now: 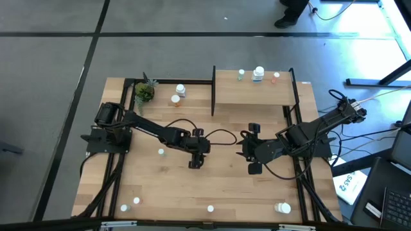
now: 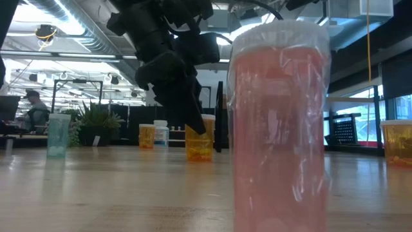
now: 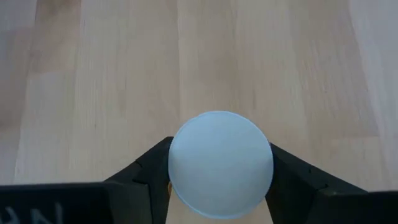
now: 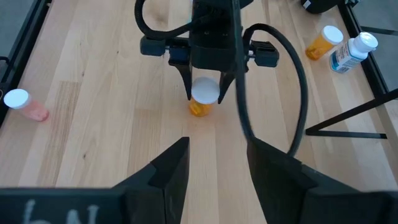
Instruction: Pick and place medicine bottles onto shelf by color
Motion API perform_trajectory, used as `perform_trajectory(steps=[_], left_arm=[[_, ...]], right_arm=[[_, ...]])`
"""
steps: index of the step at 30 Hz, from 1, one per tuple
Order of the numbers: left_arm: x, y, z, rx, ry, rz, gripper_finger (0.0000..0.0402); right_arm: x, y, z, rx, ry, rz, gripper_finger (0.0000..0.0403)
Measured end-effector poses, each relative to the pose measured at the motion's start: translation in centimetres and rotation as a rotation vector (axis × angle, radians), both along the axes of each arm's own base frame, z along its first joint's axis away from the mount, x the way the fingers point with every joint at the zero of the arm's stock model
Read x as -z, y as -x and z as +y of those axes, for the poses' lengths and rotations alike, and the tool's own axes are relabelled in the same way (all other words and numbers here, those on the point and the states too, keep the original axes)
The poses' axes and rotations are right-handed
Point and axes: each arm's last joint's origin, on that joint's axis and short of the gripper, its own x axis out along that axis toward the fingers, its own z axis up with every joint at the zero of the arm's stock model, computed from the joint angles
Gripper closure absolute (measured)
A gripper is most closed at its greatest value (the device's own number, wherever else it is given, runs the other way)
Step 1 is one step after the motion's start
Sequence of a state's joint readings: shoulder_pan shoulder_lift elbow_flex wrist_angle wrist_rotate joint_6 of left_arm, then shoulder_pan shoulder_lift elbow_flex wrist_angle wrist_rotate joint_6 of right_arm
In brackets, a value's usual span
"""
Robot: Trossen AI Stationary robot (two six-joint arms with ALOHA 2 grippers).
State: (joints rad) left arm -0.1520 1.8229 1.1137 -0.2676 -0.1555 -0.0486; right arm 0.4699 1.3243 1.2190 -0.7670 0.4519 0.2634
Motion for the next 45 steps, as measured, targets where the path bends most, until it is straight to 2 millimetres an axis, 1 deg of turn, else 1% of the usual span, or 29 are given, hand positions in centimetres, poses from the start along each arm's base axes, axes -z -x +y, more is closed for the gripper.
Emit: perform_trajectory(steps=[3,6,9,12,15,17,19,21,23,25,27,30,35,38,45], left_arm=[[-0.6,0.1,0.0,-0.008,0.012,-0.016,0.0218],[-1.7,0.4,0.0,-0.019,0.028,-0.042,0.0218],[-3.4,0.9,0.1,-0.022,0.040,-0.094,0.0218],[-5.6,1.6,0.4,-0.043,0.063,-0.152,0.0218],[-7.8,2.6,0.9,-0.078,0.035,-0.203,0.0218],[-9.5,3.0,1.5,-0.116,0.009,-0.251,0.0218],[-11.3,3.7,2.2,-0.148,-0.013,-0.242,0.0218],[-13.3,3.5,3.1,-0.166,-0.038,-0.262,0.0218],[-15.0,3.9,4.0,-0.173,-0.066,-0.217,0.0218],[-17.2,3.5,5.1,-0.181,-0.091,-0.239,0.0218],[-18.9,4.0,6.2,-0.190,-0.115,-0.201,0.0218],[-22.1,4.2,7.9,-0.188,-0.121,-0.280,0.0218],[-26.2,5.3,9.9,-0.197,-0.171,-0.357,0.0218],[-27.6,5.7,10.9,-0.207,-0.209,-0.400,0.0218],[-28.8,5.8,13.1,-0.232,-0.286,-0.489,0.0218]], right_arm=[[0.0,0.0,0.0,-0.001,0.001,0.000,0.0240],[0.0,0.0,0.0,-0.001,0.002,0.001,0.0240],[0.0,0.0,-0.1,0.009,0.019,-0.004,0.0240],[-0.1,0.2,-0.3,0.048,0.058,-0.017,0.0240],[-0.5,0.7,-0.6,0.076,0.055,-0.030,0.0240],[-1.0,1.1,-0.9,0.096,0.062,-0.059,0.0240],[-1.5,1.5,-1.1,0.101,0.057,-0.078,0.0240],[-1.9,2.0,-1.4,0.102,0.051,-0.087,0.0240],[-2.2,2.3,-1.6,0.105,0.046,-0.099,0.0240],[-2.4,2.6,-1.8,0.107,0.046,-0.100,0.0240],[-2.7,2.9,-2.0,0.113,0.045,-0.112,0.0240],[-2.9,3.3,-2.3,0.149,0.070,-0.129,0.0240],[-3.1,3.7,-2.6,0.202,0.107,-0.150,0.0240],[-3.1,3.7,-2.7,0.209,0.116,-0.149,0.0240],[-3.1,3.5,-3.0,0.223,0.116,-0.148,0.0240]])
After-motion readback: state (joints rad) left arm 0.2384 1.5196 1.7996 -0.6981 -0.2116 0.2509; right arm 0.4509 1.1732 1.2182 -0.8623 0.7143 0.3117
